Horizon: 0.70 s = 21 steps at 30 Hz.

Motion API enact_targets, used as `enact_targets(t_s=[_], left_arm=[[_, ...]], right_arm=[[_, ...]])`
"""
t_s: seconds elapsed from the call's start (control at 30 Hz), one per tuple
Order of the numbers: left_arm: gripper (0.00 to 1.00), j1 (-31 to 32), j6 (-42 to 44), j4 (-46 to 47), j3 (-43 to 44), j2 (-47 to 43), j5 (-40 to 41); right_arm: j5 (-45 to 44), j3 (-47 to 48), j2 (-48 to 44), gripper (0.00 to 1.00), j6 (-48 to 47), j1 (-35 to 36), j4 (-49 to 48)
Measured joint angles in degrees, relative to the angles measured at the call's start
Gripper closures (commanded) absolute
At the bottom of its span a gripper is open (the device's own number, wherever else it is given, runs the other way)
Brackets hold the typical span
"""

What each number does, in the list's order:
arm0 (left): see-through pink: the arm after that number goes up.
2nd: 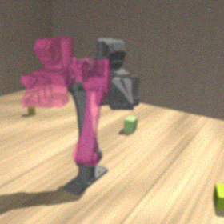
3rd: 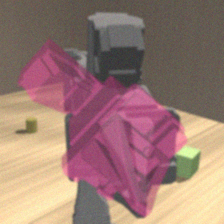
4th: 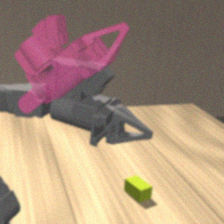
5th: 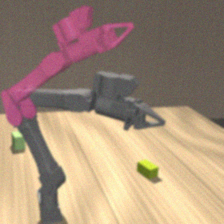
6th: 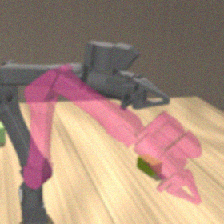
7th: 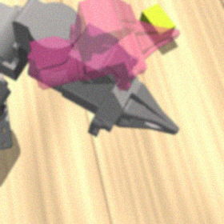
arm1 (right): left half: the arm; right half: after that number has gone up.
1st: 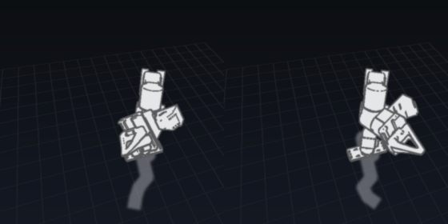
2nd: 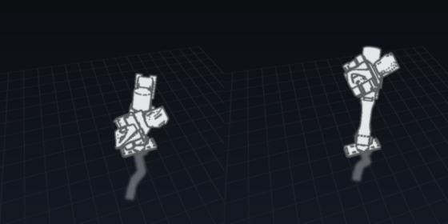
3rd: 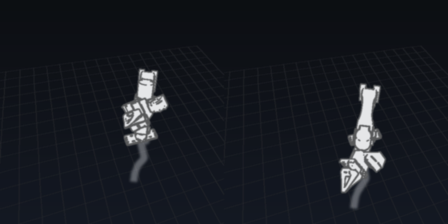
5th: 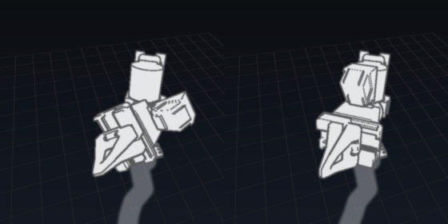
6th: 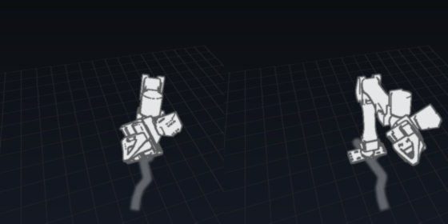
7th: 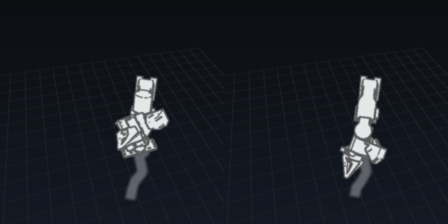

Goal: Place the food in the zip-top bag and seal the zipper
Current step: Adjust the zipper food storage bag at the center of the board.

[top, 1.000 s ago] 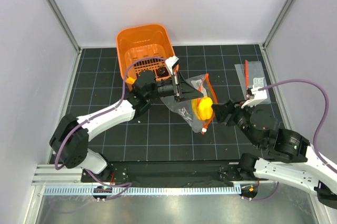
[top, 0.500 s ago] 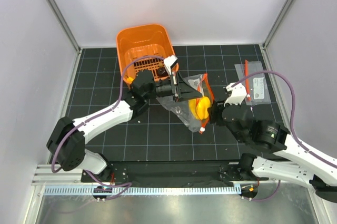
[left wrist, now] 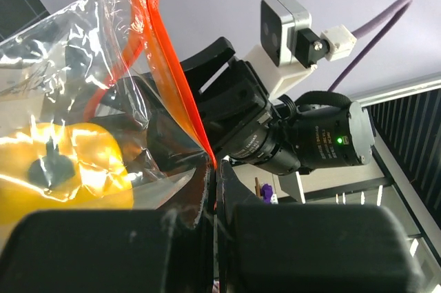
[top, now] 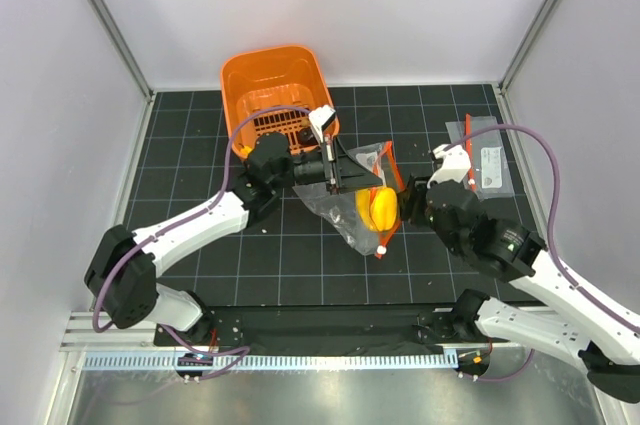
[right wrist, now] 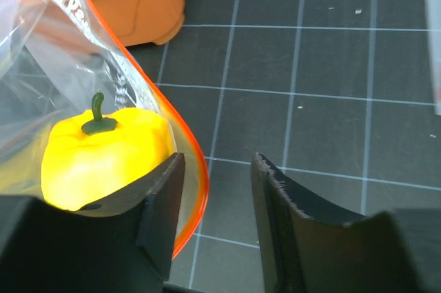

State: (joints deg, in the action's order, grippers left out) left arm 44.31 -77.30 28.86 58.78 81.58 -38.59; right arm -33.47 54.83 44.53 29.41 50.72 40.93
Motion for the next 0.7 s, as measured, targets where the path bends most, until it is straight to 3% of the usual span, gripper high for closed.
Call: enact_targets(t_s=[0.1,0.23,0.5,0.7], left_arm=[[1.00,0.0,0.1,-0.1,0.0,-0.4,0.0],[1.00,-0.2,0.6,-0.6,0.0,-1.1,0.0],[0.99,-1.7,1.6,-2.2,0.0,-2.2,-0.3],[0.96,-2.7,9.4,-14.4,2.6,-2.4,0.3]], right_arm=[[4.5,-0.4,1.1,0.69,-0.4,-2.2,-2.1],[12.0,-1.5,2.4,0.99,-0.2,-5.0,-4.5],[18.4,-1.0,3.7,0.99,1.2,-6.3,-3.7],[9.8,6.1,6.2,0.99,0.7,-6.3,3.5]])
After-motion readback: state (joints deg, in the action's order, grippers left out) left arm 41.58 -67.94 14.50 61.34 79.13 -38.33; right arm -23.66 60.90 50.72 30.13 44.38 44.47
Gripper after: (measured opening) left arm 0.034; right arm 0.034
